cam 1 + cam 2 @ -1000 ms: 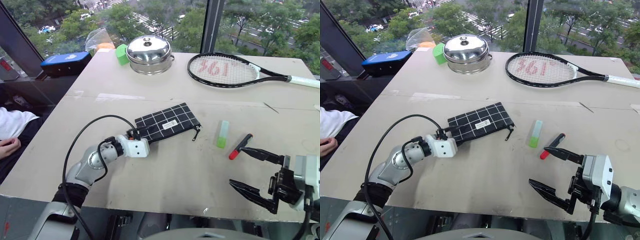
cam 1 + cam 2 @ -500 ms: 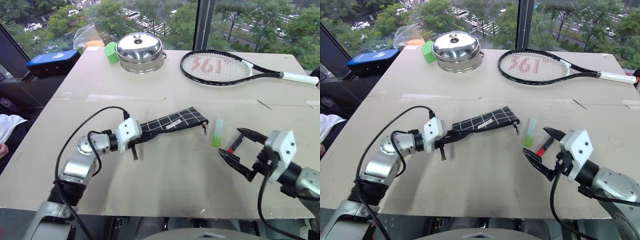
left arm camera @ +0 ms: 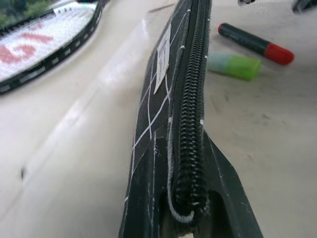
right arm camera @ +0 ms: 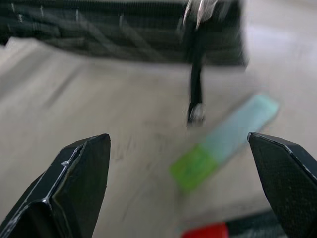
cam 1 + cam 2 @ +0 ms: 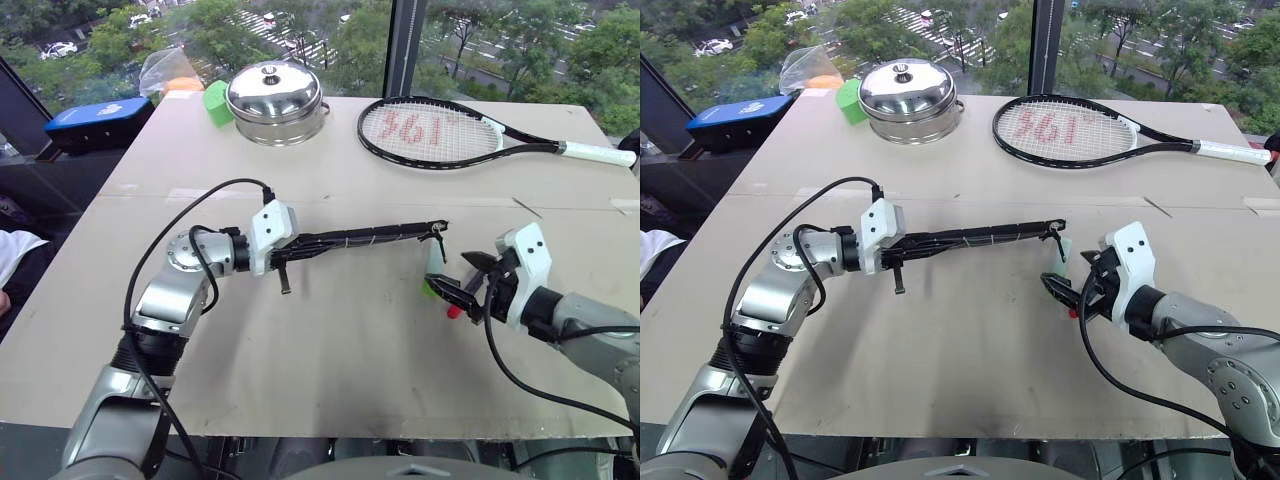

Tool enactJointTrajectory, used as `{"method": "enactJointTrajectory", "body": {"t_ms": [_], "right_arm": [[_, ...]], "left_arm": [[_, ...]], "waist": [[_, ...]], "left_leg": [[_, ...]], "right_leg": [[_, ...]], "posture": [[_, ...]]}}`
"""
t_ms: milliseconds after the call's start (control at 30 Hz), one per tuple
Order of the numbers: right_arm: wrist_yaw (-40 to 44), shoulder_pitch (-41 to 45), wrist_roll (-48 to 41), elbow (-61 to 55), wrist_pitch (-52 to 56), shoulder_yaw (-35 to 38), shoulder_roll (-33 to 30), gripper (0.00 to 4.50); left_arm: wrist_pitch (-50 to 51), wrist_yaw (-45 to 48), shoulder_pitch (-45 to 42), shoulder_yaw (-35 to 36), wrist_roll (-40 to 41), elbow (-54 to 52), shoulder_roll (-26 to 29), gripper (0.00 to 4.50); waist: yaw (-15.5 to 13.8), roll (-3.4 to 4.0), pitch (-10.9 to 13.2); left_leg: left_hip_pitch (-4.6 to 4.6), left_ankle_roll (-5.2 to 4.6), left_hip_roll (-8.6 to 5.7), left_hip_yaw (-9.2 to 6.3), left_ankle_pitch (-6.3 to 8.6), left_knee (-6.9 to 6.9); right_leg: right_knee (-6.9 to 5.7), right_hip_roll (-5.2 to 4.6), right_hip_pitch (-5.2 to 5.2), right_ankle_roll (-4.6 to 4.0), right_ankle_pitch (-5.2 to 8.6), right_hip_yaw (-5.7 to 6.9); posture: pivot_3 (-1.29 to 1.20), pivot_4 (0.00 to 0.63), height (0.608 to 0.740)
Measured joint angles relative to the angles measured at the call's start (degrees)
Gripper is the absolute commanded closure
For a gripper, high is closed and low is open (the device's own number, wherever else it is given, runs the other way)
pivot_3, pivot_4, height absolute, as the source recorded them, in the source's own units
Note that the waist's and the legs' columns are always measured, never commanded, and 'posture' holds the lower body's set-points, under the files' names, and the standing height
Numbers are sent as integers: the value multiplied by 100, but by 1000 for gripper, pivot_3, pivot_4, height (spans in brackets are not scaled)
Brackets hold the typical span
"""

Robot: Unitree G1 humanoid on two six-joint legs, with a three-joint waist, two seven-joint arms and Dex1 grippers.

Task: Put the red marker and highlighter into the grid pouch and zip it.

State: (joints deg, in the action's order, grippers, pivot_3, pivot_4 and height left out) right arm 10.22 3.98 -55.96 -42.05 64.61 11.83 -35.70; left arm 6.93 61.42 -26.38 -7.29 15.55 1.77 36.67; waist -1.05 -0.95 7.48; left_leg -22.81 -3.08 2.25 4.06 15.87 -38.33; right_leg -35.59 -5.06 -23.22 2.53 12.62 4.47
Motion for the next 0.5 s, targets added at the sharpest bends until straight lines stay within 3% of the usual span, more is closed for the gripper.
{"method": "enactJointTrajectory", "body": {"t_ms": [233, 500], "right_arm": [[-455, 69, -435, 64, 299, 45, 89, 0], [-1149, 727, -786, 538, 245, 196, 550, 0]], "left_arm": [[-265, -12, -41, -9, -207, 1, -91, 4400], [-345, 54, -26, -27, -259, -27, -127, 4400]], "waist": [[22, -2, 1], [23, -1, 1]], "left_leg": [[4, 0, 1, 3, 0, -1], [3, 0, 0, 6, 0, -1]], "right_leg": [[-3, 0, -1, -17, 10, -12], [-3, 2, -2, 2, -1, -14]], "posture": [[0, 150, 740], [0, 150, 740]]}}
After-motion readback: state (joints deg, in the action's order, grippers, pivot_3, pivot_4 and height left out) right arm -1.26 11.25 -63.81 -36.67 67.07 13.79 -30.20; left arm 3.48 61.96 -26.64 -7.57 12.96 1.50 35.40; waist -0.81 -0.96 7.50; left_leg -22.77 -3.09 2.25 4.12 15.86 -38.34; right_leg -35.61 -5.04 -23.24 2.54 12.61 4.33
